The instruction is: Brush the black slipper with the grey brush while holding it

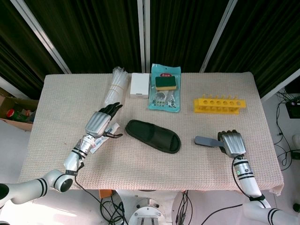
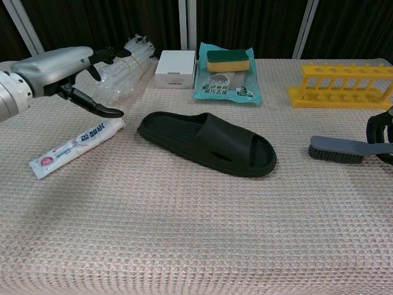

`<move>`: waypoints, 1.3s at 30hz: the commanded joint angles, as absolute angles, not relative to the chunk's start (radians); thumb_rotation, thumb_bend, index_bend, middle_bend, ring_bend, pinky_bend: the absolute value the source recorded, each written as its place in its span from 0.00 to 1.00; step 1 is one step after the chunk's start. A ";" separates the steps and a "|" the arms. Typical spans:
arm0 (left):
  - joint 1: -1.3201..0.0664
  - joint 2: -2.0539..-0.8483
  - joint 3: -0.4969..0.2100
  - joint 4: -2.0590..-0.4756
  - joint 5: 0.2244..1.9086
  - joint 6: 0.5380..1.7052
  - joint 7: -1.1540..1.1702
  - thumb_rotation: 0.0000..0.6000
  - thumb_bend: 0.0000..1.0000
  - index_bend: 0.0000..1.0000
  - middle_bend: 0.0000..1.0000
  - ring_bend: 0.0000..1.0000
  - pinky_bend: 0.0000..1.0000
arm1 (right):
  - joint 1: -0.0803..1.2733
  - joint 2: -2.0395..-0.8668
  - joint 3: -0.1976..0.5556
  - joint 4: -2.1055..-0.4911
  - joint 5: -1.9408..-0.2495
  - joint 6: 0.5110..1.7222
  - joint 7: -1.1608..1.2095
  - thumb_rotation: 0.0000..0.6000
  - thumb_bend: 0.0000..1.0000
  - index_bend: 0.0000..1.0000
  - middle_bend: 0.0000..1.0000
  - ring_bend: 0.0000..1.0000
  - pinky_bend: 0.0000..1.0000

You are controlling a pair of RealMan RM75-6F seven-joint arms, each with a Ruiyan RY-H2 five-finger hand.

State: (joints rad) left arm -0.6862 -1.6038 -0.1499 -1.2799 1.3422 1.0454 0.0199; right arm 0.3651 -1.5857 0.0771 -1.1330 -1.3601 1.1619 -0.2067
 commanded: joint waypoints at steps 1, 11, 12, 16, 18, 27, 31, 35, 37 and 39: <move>-0.688 -1.609 -0.147 -1.278 1.338 1.035 0.027 0.62 0.09 0.02 0.05 0.09 0.26 | 0.361 -1.542 0.076 -1.186 -1.326 1.123 -0.244 1.00 0.37 0.26 0.35 0.27 0.31; -0.690 -1.611 -0.153 -1.285 1.331 1.031 0.042 0.62 0.09 0.02 0.05 0.09 0.26 | 0.355 -1.450 0.067 -1.309 -1.266 1.068 -0.308 1.00 0.33 0.00 0.11 0.04 0.06; -0.690 -1.609 -0.154 -1.289 1.330 1.032 0.046 0.62 0.09 0.02 0.05 0.09 0.26 | 0.355 -1.432 0.063 -1.328 -1.253 1.054 -0.320 1.00 0.32 0.00 0.08 0.01 0.03; -0.685 -1.596 -0.153 -1.304 1.331 1.041 0.063 0.62 0.09 0.02 0.05 0.09 0.26 | 0.344 -1.363 0.052 -1.408 -1.217 1.037 -0.354 1.00 0.24 0.00 0.00 0.00 0.00; -0.679 -1.583 -0.153 -1.315 1.330 1.052 0.079 0.62 0.09 0.02 0.05 0.09 0.26 | 0.330 -1.316 0.040 -1.458 -1.201 1.041 -0.372 1.00 0.20 0.00 0.00 0.00 0.00; -0.608 -1.501 -0.148 -1.383 1.328 1.155 0.129 0.62 0.09 0.02 0.05 0.09 0.26 | 0.195 -1.135 -0.020 -1.636 -1.382 1.264 -0.179 1.00 0.17 0.00 0.00 0.00 0.00; -0.539 -1.455 -0.122 -1.423 1.374 1.275 0.156 0.62 0.09 0.02 0.05 0.09 0.25 | 0.110 -1.154 -0.011 -1.559 -1.513 1.489 0.018 1.00 0.16 0.00 0.00 0.00 0.00; -0.439 -1.397 -0.064 -1.465 1.407 1.385 0.172 0.55 0.08 0.02 0.06 0.09 0.25 | 0.049 -1.189 0.006 -1.456 -1.524 1.610 0.106 1.00 0.17 0.00 0.00 0.00 0.00; -0.383 -1.361 -0.018 -1.491 1.411 1.414 0.176 0.46 0.06 0.03 0.06 0.08 0.24 | 0.031 -1.196 0.006 -1.424 -1.507 1.612 0.140 1.00 0.18 0.00 0.00 0.00 0.00; -0.331 -1.327 0.029 -1.512 1.417 1.438 0.185 0.40 0.05 0.04 0.06 0.08 0.23 | 0.022 -1.204 0.006 -1.397 -1.494 1.601 0.162 1.00 0.18 0.00 0.00 0.00 0.00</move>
